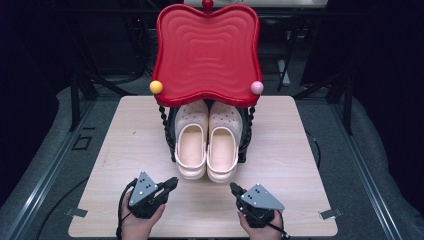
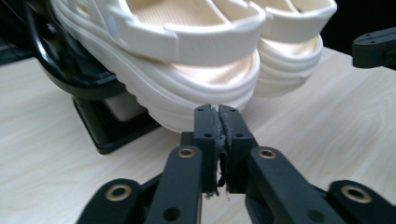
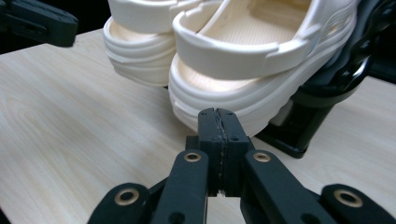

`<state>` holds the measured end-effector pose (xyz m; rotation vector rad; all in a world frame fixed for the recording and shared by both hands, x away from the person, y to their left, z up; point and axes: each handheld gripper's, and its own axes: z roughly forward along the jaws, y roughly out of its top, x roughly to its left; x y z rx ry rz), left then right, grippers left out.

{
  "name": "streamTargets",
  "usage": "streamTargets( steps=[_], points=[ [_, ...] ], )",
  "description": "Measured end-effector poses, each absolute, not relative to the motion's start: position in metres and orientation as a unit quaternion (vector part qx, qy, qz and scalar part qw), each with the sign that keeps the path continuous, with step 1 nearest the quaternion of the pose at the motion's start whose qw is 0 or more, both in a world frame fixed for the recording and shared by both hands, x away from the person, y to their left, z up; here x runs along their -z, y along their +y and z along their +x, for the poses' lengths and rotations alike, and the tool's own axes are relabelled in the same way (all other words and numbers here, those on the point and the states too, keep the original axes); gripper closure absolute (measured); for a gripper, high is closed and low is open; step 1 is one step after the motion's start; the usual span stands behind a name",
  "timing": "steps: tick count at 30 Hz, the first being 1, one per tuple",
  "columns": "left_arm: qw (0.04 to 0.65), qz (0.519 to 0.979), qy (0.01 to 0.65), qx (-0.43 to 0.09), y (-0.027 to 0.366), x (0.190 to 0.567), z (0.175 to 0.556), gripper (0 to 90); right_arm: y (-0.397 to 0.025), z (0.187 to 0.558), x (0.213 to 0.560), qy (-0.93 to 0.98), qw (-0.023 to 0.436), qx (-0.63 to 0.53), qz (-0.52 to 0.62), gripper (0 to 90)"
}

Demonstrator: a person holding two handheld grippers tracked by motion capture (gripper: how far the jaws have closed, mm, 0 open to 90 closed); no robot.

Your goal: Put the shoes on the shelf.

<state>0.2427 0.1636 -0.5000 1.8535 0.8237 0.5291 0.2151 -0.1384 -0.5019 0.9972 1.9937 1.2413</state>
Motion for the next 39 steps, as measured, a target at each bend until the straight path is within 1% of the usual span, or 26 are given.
streamTargets(
  steps=[8, 20, 31, 39],
  points=[
    [0.489, 0.778, 0.337, -0.204, 0.152, 0.509, 0.246, 90.0, -0.132, 0.221, 0.511, 0.761, 0.281, -0.453, 0.371, 90.0],
    [0.474, 0.786, 0.341, -0.202, 0.143, 0.517, 0.254, 90.0, -0.125, 0.229, 0.519, 0.763, 0.272, -0.451, 0.375, 90.0],
    [0.472, 0.786, 0.339, -0.21, 0.138, 0.515, 0.255, 90.0, -0.126, 0.235, 0.518, 0.766, 0.274, -0.446, 0.374, 90.0],
    [0.469, 0.782, 0.349, -0.218, 0.145, 0.508, 0.26, 90.0, -0.13, 0.241, 0.51, 0.766, 0.281, -0.439, 0.376, 90.0]
  ],
)
